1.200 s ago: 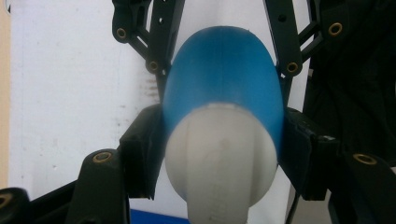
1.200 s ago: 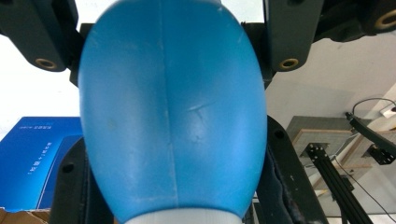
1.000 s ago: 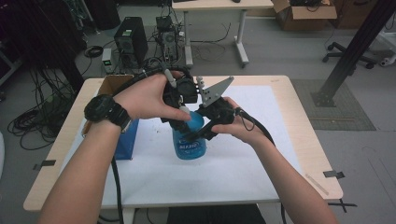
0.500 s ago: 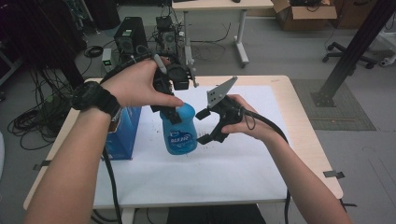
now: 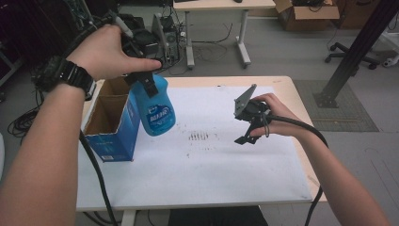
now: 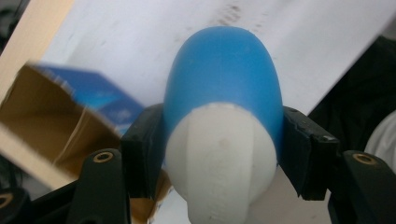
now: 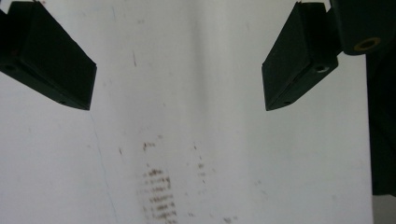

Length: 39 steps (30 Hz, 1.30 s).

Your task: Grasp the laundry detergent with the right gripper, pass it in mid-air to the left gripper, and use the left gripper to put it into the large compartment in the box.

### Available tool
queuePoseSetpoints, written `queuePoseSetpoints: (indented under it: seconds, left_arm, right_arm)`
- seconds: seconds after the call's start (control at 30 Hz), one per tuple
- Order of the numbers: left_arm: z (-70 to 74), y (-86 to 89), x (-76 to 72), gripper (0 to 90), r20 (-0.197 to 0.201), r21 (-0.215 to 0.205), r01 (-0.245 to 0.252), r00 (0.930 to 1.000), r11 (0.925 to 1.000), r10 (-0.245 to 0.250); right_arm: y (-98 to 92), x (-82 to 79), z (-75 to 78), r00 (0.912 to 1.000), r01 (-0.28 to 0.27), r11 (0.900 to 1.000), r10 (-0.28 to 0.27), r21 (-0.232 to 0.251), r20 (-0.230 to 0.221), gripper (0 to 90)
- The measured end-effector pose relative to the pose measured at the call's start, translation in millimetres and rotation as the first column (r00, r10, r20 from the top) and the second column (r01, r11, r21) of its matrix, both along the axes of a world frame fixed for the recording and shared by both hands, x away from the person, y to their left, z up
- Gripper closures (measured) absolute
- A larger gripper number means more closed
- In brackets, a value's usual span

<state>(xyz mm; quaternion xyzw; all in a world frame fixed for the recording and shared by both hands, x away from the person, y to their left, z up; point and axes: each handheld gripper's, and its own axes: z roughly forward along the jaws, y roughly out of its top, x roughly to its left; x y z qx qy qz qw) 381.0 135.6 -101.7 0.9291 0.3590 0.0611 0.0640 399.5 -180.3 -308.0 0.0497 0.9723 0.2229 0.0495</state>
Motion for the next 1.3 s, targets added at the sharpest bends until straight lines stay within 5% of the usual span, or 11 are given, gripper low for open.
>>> queuePoseSetpoints:
  seconds: [0.03, 0.13, 0.23, 0.33, 0.57, 0.73, 0.8, 0.9, 0.97, 1.07, 1.3]
  left_arm:
    - [0.0, 0.0, 0.0, 38.2, 0.0, 0.0, 0.0, 1.0, 1.0, 0.0]
    - [5.2, 11.3, 4.8, 38.2, 0.018, 0.009, -0.119, 0.9928, 0.9929, 0.118]
    - [10.0, 23.0, 8.7, 38.2, 0.048, 0.0, -0.25, 0.9671, 0.9682, 0.25]
    - [16.2, 37.8, 12.3, 38.2, 0.068, -0.017, -0.372, 0.9255, 0.928, 0.372]
    - [23.2, 72.7, 16.3, 38.2, 0.084, -0.055, -0.595, 0.7978, 0.8022, 0.597]
    - [19.6, 93.2, 18.2, 38.2, 0.103, -0.04, -0.673, 0.7321, 0.7383, 0.673]
    - [16.5, 100.7, 18.7, 38.2, 0.106, -0.037, -0.694, 0.713, 0.7192, 0.693]
    - [11.0, 110.8, 19.0, 38.2, 0.106, -0.045, -0.717, 0.6892, 0.6958, 0.717]
    - [6.3, 115.5, 19.2, 38.2, 0.1, -0.047, -0.723, 0.6827, 0.6888, 0.724]
    - [-0.4, 119.9, 19.9, 38.2, 0.091, -0.051, -0.729, 0.6768, 0.6822, 0.73]
    - [-22.6, 121.9, 23.2, 38.2, 0.078, -0.031, -0.729, 0.6804, 0.684, 0.729]
  right_arm:
    - [-4.6, 0.9, -0.1, 1.0, 0.008, 1.0, -0.008, -0.009, 0.002, 10.4]
    - [-13.5, 2.6, 0.2, 0.9996, 0.027, 0.999, -0.027, -0.021, 0.006, 10.6]
    - [-25.8, 5.7, 0.6, 0.9986, 0.053, 0.998, -0.053, -0.024, 0.006, 11.0]
    - [-35.6, 8.2, 1.6, 0.9972, 0.074, 0.997, -0.073, -0.033, 0.012, 11.0]
    - [-52.0, 12.4, 3.2, 0.9943, 0.105, 0.993, -0.104, -0.062, 0.022, 11.0]
    - [-61.0, 14.0, 3.9, 0.993, 0.117, 0.989, -0.115, -0.093, 0.028, 10.8]
    - [-64.2, 14.5, 4.0, 0.9925, 0.121, 0.987, -0.119, -0.103, 0.028, 10.7]
    - [-68.4, 15.5, 4.6, 0.9921, 0.125, 0.986, -0.123, -0.111, 0.026, 10.6]
    - [-70.6, 16.2, 5.1, 0.9914, 0.13, 0.985, -0.128, -0.113, 0.027, 10.6]
    - [-73.0, 17.1, 5.5, 0.991, 0.133, 0.984, -0.131, -0.117, 0.027, 10.6]
    - [-75.7, 17.2, 5.7, 0.9905, 0.137, 0.983, -0.135, -0.123, 0.028, 10.7]
